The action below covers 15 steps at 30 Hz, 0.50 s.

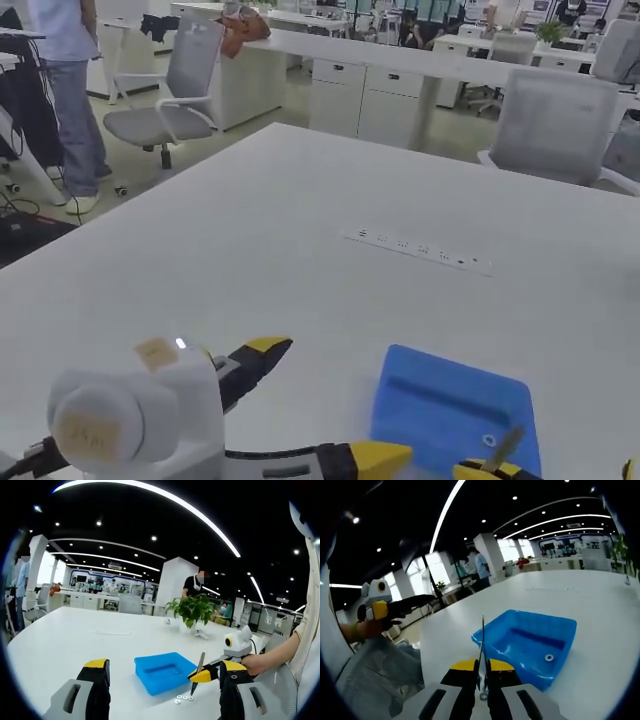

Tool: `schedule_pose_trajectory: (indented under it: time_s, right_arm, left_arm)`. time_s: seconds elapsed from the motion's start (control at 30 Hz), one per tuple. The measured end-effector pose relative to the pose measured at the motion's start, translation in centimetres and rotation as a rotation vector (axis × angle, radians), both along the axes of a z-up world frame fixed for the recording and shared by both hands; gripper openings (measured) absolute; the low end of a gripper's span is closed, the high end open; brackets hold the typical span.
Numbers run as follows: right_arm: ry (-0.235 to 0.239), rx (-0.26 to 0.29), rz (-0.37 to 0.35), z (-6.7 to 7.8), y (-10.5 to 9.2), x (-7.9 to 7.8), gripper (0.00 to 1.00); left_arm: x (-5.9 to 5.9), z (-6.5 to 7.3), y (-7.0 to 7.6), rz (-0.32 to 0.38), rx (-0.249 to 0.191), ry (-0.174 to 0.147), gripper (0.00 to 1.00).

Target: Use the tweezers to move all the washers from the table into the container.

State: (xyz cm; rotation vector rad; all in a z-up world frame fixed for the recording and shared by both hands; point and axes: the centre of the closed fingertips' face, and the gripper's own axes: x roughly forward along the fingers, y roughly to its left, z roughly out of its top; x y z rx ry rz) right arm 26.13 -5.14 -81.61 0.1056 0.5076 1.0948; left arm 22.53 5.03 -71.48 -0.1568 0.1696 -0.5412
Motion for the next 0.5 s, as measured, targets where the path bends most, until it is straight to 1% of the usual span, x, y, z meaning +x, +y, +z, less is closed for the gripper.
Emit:
schedule_pose_trajectory:
  time_s: [0.17,0.37,0.5]
  right_arm:
    - [0.02,-0.012,-0.002,-0.6,-0.1,-0.3,0.04]
    - [0.014,-0.029,0.011,-1.0,0.1,-0.7,0.04]
    - [0.018,-0.045,0.019,-1.4,0.1,-1.0,0.04]
  left_arm:
    - [0.0,0.1,0.0,-0.003,-0.011,-0.003,0.93]
    - [0.0,0.0,-0.1,-0.009,-0.004,0.0,0.93]
    - [-0.1,0.0,-0.2,-0.014,-0.009,0.003,0.93]
